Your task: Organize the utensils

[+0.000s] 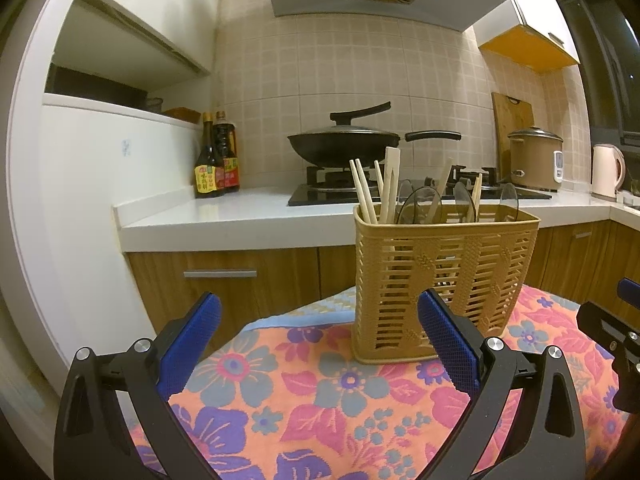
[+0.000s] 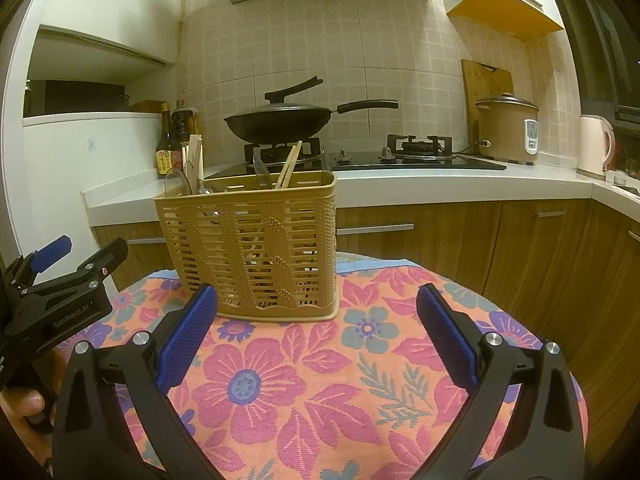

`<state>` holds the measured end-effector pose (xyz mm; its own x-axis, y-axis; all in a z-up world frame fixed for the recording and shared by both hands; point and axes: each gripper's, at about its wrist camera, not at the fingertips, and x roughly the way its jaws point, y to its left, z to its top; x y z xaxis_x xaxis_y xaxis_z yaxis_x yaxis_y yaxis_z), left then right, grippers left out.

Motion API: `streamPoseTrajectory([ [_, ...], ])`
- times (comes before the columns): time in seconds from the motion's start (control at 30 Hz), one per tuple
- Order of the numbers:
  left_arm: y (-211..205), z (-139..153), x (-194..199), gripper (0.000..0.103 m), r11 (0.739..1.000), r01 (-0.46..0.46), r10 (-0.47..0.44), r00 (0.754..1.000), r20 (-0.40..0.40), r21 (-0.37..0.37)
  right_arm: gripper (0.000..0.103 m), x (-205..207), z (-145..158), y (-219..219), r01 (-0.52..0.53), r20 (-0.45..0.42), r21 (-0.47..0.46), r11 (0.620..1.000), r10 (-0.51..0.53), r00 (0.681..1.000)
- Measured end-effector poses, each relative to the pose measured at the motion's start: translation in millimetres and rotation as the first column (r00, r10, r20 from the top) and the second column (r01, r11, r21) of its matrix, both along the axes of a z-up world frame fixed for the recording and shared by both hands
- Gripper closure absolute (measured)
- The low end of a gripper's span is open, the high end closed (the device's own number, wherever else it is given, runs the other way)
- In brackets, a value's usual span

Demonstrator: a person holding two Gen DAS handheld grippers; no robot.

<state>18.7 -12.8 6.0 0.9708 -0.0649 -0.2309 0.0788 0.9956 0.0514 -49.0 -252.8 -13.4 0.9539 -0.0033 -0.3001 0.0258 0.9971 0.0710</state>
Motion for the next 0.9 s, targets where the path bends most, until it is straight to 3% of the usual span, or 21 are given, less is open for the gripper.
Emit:
streamPoseTrajectory([
  [0.9,3.5,1.3,-0.9,0.008,1.000,-0.005,0.005,1.000,0.000,-0.011,0.008,0.0,-0.3,1.4,-0.001,0.000,-0.012,1.000,0.001,1.000],
])
